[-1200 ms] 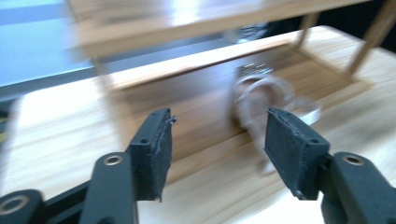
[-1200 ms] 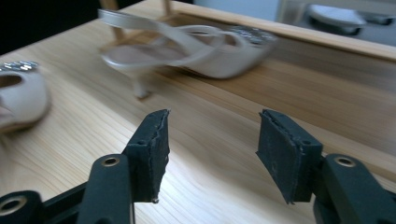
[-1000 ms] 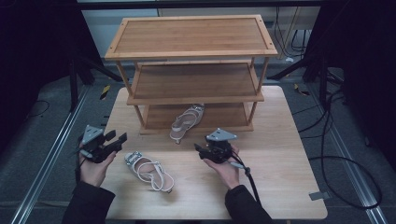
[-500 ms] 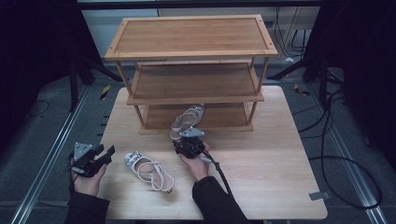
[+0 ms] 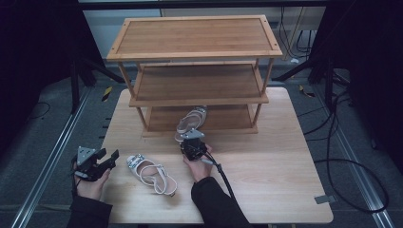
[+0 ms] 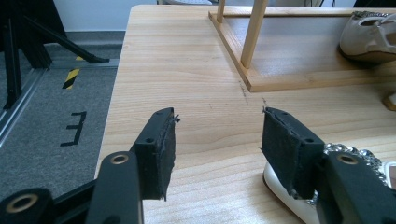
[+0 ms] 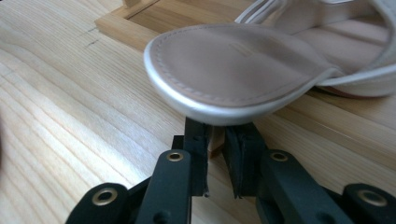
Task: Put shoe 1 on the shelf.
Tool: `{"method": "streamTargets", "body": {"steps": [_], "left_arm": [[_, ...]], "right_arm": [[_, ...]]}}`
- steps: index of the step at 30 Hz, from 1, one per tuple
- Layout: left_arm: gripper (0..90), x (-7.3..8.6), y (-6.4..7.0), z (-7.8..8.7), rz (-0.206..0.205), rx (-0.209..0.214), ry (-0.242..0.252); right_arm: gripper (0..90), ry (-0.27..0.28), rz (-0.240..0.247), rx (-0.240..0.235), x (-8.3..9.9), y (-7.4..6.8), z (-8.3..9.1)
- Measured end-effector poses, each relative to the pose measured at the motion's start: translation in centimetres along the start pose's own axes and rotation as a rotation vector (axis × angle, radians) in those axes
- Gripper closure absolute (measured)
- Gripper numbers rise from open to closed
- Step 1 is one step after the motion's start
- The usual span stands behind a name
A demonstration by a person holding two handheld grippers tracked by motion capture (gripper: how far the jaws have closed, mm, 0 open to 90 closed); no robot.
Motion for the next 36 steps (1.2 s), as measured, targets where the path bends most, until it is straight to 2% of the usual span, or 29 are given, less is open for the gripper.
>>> {"method": "streamTargets", "body": {"steps": [4, 5, 8, 12, 13, 17, 23, 26, 29, 31, 32, 35, 36], "left_arm": [[42.2, 0.2, 0.1, -0.1, 0.005, 0.019, -0.008], [41.6, 0.3, 0.3, -0.2, -0.001, 0.024, -0.018], [39.6, 0.3, 0.3, -0.2, -0.003, 0.017, -0.022], [36.1, 0.4, 0.2, -0.2, 0.0, 0.009, -0.023], [34.9, 0.4, 0.1, -0.2, 0.005, 0.005, -0.022], [30.9, 0.5, -0.1, -0.1, -0.001, -0.002, -0.019], [29.5, 0.7, -0.3, -0.2, -0.007, -0.001, -0.028], [29.9, 0.8, -0.3, -0.2, -0.013, 0.0, -0.029], [31.0, 0.8, -0.3, -0.2, -0.024, 0.002, -0.031], [32.2, 0.9, -0.2, -0.3, -0.026, 0.01, -0.033], [32.8, 0.9, -0.2, -0.3, -0.026, 0.013, -0.033], [34.5, 0.9, -0.1, -0.3, -0.025, 0.016, -0.032], [34.8, 0.9, -0.1, -0.3, -0.022, 0.019, -0.033]], "right_arm": [[80.0, 0.0, -0.008, 0.009, 0.1, 0.7, 1.1], [80.2, -0.001, -0.017, 0.02, 0.3, 1.4, 1.8], [80.4, -0.005, -0.027, 0.025, 0.9, 2.2, 2.6], [80.4, 0.001, -0.031, 0.016, 1.0, 2.5, 2.7], [80.4, 0.009, -0.045, 0.012, 0.7, 2.3, 2.5], [80.4, 0.017, -0.049, 0.032, 0.0, 2.5, 1.5], [80.4, 0.019, -0.054, 0.052, -0.6, 3.1, 0.1], [80.3, 0.032, -0.068, 0.064, -1.3, 3.6, -1.0], [80.3, 0.038, -0.088, 0.078, -1.5, 4.0, -1.4], [80.4, 0.041, -0.097, 0.095, -1.8, 4.8, -1.8], [80.5, 0.04, -0.118, 0.1, -1.8, 5.0, -1.8], [80.5, 0.035, -0.118, 0.107, -1.7, 5.4, -2.0], [80.4, 0.022, -0.099, 0.112, -1.5, 5.6, -2.1]]}}
Point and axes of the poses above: each handheld gripper's, and its own axes: z roughly backward along the jaws, x roughly out of its underside, y roughly to its right, the point moved 4 cm from there along -z, roughly forward along the jaws, and after that the axes turned 13 degrees about y, right-handed, at the moved point
